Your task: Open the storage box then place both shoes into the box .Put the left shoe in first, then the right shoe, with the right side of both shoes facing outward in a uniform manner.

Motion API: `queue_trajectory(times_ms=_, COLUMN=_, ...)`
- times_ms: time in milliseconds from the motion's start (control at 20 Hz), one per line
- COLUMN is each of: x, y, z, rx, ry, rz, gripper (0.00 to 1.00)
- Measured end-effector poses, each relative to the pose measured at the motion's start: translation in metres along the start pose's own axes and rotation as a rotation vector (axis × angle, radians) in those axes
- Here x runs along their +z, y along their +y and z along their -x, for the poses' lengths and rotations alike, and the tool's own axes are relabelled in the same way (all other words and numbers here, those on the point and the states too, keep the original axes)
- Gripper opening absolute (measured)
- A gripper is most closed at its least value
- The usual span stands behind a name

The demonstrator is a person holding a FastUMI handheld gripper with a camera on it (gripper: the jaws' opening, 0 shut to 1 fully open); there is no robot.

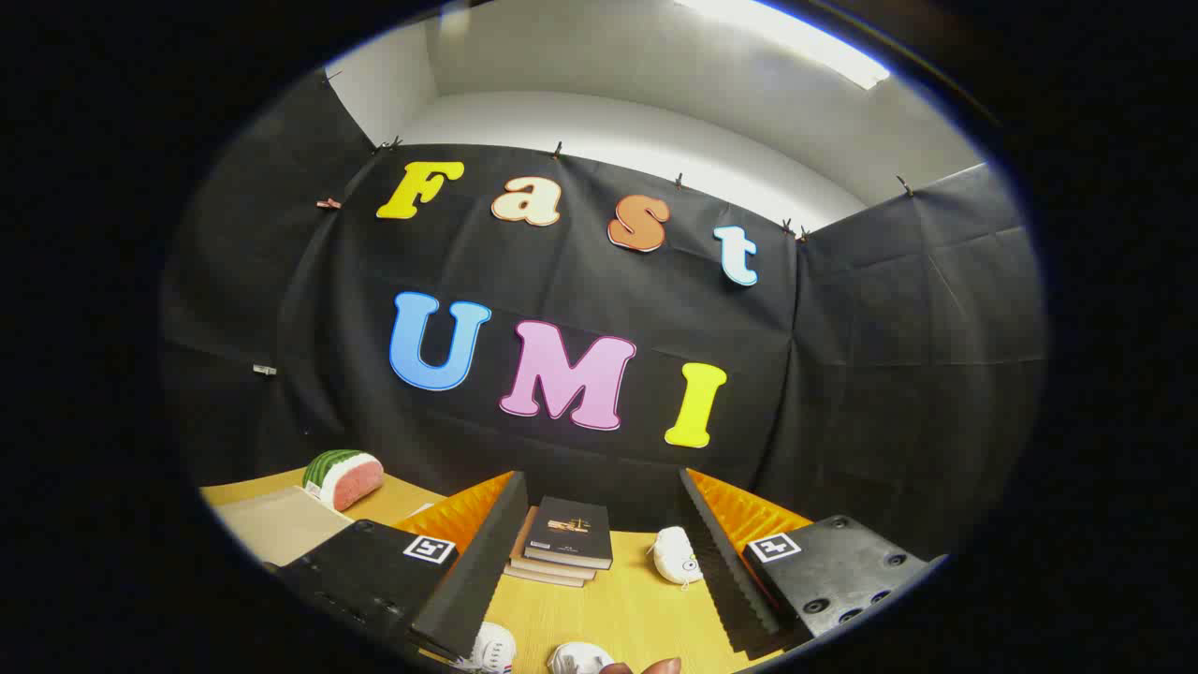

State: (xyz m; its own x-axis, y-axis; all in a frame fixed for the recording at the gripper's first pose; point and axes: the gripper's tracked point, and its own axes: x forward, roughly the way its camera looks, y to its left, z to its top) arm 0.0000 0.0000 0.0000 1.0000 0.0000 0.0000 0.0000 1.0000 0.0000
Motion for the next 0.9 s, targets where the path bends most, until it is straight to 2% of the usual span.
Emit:
queue_trajectory(times_ms=300, x=-0.003, y=-0.002, z=0.008, rx=-0.016, ry=0.015, rz=0.019, gripper=0.97)
queue_trajectory(times_ms=900, x=-0.005, y=0.012, z=0.015, rx=0.020, ry=0.032, rz=0.003, gripper=0.97)
